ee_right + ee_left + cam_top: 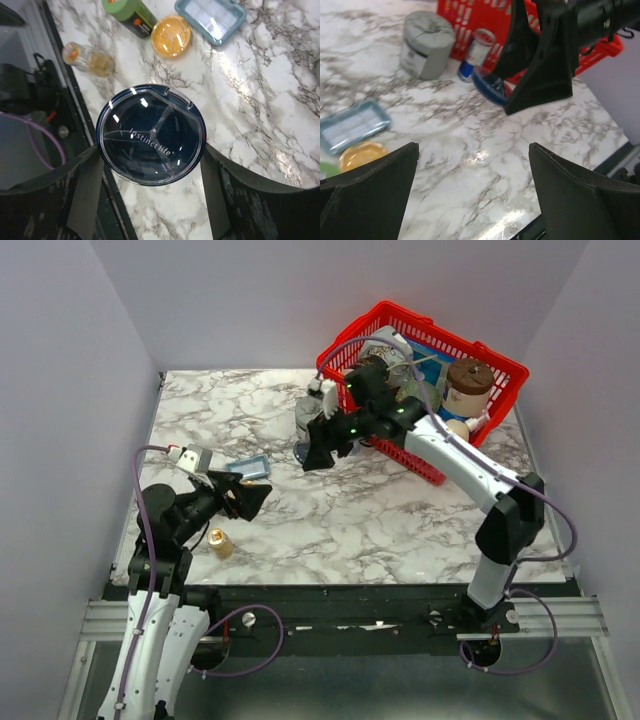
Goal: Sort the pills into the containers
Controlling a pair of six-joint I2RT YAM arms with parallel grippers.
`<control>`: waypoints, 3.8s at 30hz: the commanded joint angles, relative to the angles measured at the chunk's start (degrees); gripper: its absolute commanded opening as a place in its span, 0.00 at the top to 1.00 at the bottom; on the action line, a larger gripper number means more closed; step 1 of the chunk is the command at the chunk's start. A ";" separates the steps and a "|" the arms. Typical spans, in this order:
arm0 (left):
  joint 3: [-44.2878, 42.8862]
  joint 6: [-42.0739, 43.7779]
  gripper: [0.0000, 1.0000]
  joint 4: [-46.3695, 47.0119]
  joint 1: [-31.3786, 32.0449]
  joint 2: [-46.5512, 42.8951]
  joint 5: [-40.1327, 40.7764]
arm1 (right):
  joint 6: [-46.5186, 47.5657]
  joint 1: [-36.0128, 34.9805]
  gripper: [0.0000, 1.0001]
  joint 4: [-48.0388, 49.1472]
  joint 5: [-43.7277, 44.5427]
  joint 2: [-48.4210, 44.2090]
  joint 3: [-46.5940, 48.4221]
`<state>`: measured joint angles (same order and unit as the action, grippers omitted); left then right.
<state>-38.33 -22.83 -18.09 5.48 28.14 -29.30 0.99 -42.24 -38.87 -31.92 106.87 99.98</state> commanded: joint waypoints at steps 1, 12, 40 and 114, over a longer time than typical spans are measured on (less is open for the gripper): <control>3.87 -3.44 0.01 20.85 3.83 -1.95 -10.16 | -7.14 4.08 0.52 0.99 -12.28 -6.31 -5.14; 11.87 13.46 0.01 38.56 23.85 2.44 1.69 | -26.55 10.51 0.52 12.50 -25.29 -15.20 -15.25; 15.04 13.07 0.01 65.54 35.21 22.48 13.65 | -39.67 10.95 0.53 27.45 -33.03 -18.72 -25.37; 10.03 16.59 0.46 57.56 36.54 25.65 10.94 | -39.84 11.04 0.50 29.03 -33.73 -18.10 -27.47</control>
<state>-25.93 -9.13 42.35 41.69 54.30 -13.96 -38.61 -31.05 -11.09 -63.94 89.23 72.88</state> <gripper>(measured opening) 0.816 0.769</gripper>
